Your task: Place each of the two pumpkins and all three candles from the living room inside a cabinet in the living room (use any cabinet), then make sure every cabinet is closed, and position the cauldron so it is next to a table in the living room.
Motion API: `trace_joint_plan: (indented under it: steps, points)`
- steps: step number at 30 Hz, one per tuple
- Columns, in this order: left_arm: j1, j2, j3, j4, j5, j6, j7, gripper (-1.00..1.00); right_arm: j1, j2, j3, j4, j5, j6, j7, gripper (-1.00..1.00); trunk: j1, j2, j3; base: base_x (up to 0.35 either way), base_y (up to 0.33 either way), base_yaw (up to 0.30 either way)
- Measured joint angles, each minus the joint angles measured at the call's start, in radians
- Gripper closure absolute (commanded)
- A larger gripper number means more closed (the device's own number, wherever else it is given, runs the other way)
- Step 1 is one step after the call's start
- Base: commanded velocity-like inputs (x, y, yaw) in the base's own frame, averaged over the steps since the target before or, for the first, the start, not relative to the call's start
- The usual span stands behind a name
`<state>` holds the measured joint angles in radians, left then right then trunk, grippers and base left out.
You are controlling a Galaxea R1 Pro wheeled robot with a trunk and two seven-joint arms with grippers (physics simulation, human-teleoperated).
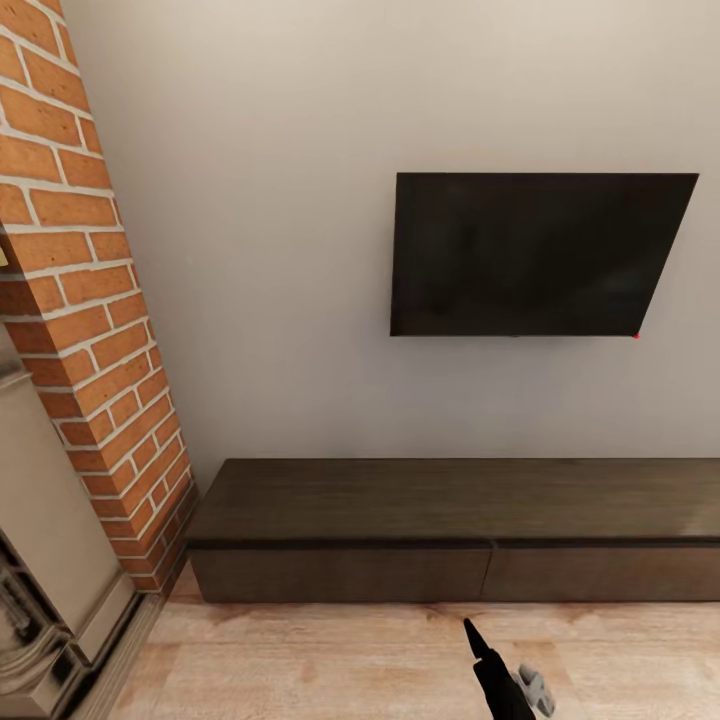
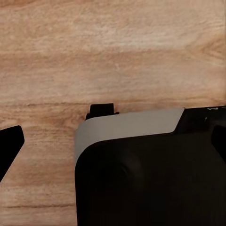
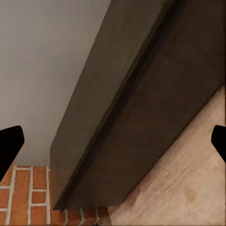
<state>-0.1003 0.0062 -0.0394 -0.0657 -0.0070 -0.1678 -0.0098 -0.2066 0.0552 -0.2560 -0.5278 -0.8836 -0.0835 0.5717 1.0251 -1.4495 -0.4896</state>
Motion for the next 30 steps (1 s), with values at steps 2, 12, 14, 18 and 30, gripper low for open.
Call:
trace_joint_plan:
  steps: [2, 12, 14, 18, 30]
  points:
    - [0.0, -0.003, 0.0, -0.001, 0.0, 0.0, 0.0, -1.0, -0.004, -0.007, -0.008, 0.007, -0.012, 0.001, 0.049, -1.0, 0.0, 0.0, 0.0, 0.0, 0.0, 0.0]
    - [0.0, -0.025, 0.0, -0.001, -0.003, 0.001, -0.001, -1.0, -0.035, -0.105, -0.031, 0.006, -0.15, 0.202, 0.315, -1.0, 0.0, 0.0, 0.0, 0.0, 0.0, 0.0]
    - [0.0, -0.026, 0.0, -0.002, -0.003, 0.0, -0.002, -1.0, -0.036, -0.138, -0.039, 0.011, -0.16, 0.216, 0.329, -1.0, 0.0, 0.0, 0.0, 0.0, 0.0, 0.0]
    - [0.0, -0.027, 0.0, -0.003, -0.003, -0.002, -0.002, -1.0, -0.037, -0.171, -0.08, 0.049, -0.201, 0.236, 0.397, -1.0, 0.0, 0.0, 0.0, 0.103, 0.019, 0.0]
    - [0.001, -0.026, 0.0, -0.013, -0.002, -0.006, 0.0, -1.0, -0.045, -0.185, -0.12, 0.159, -0.231, 0.257, 0.446, -1.0, 0.0, 0.0, 0.0, 0.148, 0.037, 0.0]
